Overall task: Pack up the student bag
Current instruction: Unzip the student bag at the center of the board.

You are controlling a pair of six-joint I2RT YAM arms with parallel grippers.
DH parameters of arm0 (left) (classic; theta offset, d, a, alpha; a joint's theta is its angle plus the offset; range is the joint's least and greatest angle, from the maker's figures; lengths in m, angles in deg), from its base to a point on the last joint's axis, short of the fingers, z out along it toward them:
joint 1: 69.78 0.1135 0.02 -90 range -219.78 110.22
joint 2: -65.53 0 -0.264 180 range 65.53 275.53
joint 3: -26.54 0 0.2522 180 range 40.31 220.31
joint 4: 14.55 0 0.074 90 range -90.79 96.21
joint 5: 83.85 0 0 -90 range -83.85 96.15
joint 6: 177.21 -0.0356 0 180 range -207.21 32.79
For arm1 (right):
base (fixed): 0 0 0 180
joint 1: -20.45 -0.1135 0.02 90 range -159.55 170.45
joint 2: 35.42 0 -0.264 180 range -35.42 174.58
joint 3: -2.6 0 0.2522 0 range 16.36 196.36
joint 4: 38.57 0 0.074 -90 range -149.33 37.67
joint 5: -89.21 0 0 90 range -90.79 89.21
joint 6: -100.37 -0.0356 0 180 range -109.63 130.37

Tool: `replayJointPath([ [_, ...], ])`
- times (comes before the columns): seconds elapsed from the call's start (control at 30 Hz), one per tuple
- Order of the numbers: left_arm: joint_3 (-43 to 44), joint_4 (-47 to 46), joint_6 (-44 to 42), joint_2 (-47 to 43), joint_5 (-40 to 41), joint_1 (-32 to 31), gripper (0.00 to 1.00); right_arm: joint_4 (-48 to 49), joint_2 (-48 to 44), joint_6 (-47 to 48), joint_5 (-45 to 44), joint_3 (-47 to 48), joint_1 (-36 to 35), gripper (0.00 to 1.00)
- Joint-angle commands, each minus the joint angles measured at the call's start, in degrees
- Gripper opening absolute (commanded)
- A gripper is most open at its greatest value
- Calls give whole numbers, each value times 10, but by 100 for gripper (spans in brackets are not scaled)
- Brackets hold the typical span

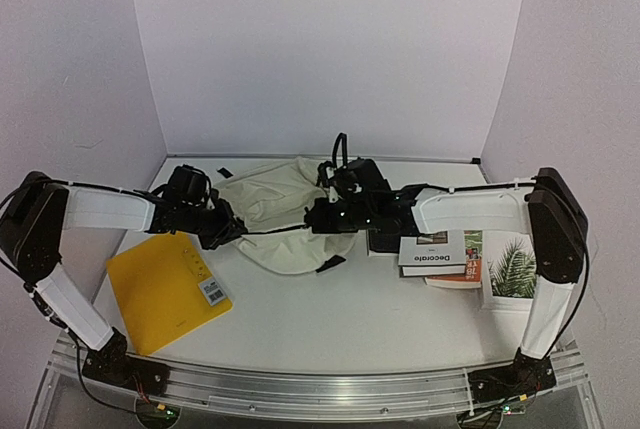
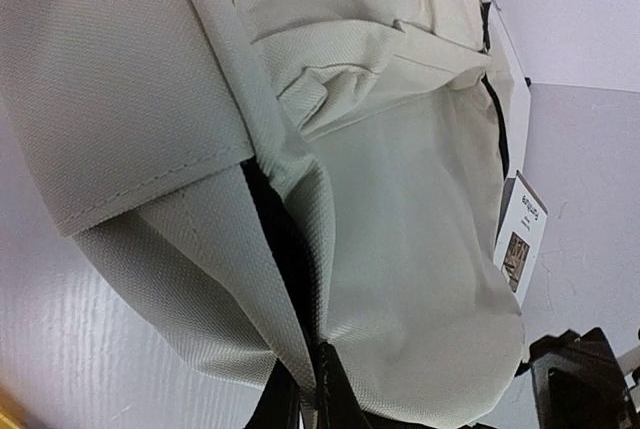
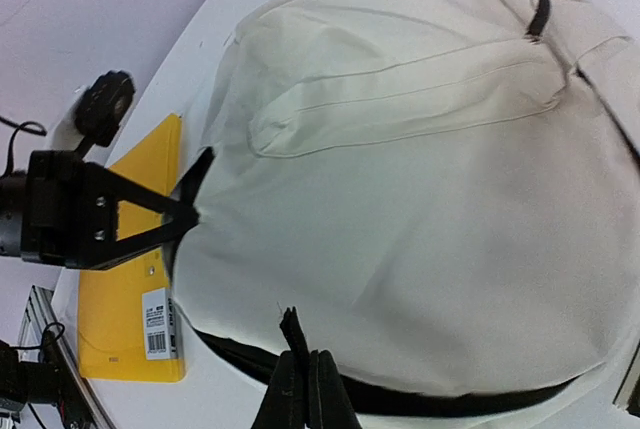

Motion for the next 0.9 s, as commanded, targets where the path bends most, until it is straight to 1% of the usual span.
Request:
replayJointPath([
  [0.0,-53,44,-25,-77,27,59,0,-33,-39,-6,-16,17,31,0],
  [0.13,-74,68,-53,-120,16,104,0,-38,-23,-8,1,16,45,0],
  [0.23,-68,96,-81,-145,32,114,0,-38,-7,-13,13,7,50,0],
  [0.3,-62,99,-107,-160,25,115,1,-37,-3,-13,29,2,51,0],
  [0.33,-56,99,-127,-164,13,115,5,-34,-4,-11,38,0,51,0],
  [0.37,-45,103,-146,-167,1,116,11,-29,-7,-9,50,-2,50,0],
  [0.4,-30,113,-174,-167,-7,115,24,-21,-11,-5,67,-3,50,0],
  [0.43,-11,128,-193,-164,-13,115,39,-16,-16,-1,81,-4,50,0],
  [0.5,19,136,-226,-160,-45,114,58,-16,-22,5,107,-1,50,0],
  [0.53,35,132,-241,-157,-65,110,64,-16,-25,6,114,0,51,0],
  [0.57,47,126,-256,-155,-82,99,68,-16,-27,6,119,-1,50,0],
  [0.67,86,107,-301,-141,-100,50,74,-16,-30,0,124,-6,50,0],
  [0.73,107,93,-326,-121,-123,13,75,-15,-32,-7,124,-9,51,0],
  [0.8,123,69,-333,-89,-157,-11,76,1,-35,-16,128,-14,51,0],
  [0.87,136,56,-344,-60,-172,-35,76,12,-39,-24,133,-20,50,0],
])
